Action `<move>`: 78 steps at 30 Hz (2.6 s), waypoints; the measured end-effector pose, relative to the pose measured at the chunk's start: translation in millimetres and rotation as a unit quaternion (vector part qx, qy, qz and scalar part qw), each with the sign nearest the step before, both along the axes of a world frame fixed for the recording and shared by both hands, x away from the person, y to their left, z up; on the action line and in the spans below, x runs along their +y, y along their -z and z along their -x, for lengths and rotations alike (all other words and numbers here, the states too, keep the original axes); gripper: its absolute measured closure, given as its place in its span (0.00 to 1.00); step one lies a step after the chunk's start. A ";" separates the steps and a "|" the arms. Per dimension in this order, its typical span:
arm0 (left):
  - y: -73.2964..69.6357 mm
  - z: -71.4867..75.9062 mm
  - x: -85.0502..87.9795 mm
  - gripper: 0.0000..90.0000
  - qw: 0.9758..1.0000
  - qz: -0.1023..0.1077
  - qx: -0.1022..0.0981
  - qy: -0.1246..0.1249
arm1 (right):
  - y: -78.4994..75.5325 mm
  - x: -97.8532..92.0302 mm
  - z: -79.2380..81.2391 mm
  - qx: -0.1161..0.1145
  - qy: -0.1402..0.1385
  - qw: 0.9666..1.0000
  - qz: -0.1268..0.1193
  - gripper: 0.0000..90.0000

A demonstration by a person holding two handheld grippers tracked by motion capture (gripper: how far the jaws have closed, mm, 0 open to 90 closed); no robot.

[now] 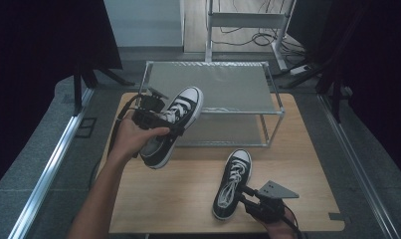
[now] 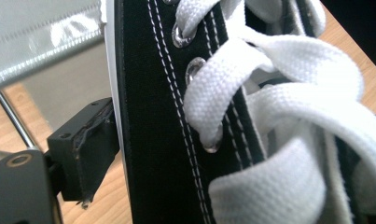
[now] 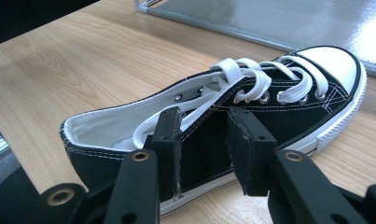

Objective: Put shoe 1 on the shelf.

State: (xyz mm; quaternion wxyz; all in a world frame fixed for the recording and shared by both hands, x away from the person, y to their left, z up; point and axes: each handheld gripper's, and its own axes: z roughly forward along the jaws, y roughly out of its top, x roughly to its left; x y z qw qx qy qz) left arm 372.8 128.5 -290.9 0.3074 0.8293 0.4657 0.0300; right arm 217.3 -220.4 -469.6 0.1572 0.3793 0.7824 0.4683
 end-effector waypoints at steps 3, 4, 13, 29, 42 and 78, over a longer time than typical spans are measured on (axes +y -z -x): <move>-3.9 -6.1 -2.9 0.15 1.000 -0.004 0.001 -0.002 | -0.1 -0.8 -0.4 0.000 0.001 1.000 -0.001 0.72; -5.2 -8.8 -4.2 0.15 1.000 -0.002 0.003 -0.004 | -0.2 -1.0 -0.4 0.000 0.001 1.000 -0.001 0.72; -15.3 -30.2 -11.4 0.15 1.000 -0.015 0.006 -0.016 | 0.2 -3.1 -1.0 0.000 0.004 1.000 -0.003 0.72; -21.0 -76.5 -29.4 0.15 0.999 -0.026 0.022 -0.041 | 2.0 -6.6 -2.1 0.006 0.005 1.000 -0.005 0.72; -25.0 -113.9 -43.4 0.15 0.996 -0.041 0.041 -0.072 | 2.5 -7.6 -1.5 0.001 0.005 1.000 -0.004 0.72; -17.9 -204.1 -83.0 0.15 0.967 -0.023 0.084 -0.238 | 1.0 -8.7 3.2 0.004 0.000 1.000 -0.013 0.72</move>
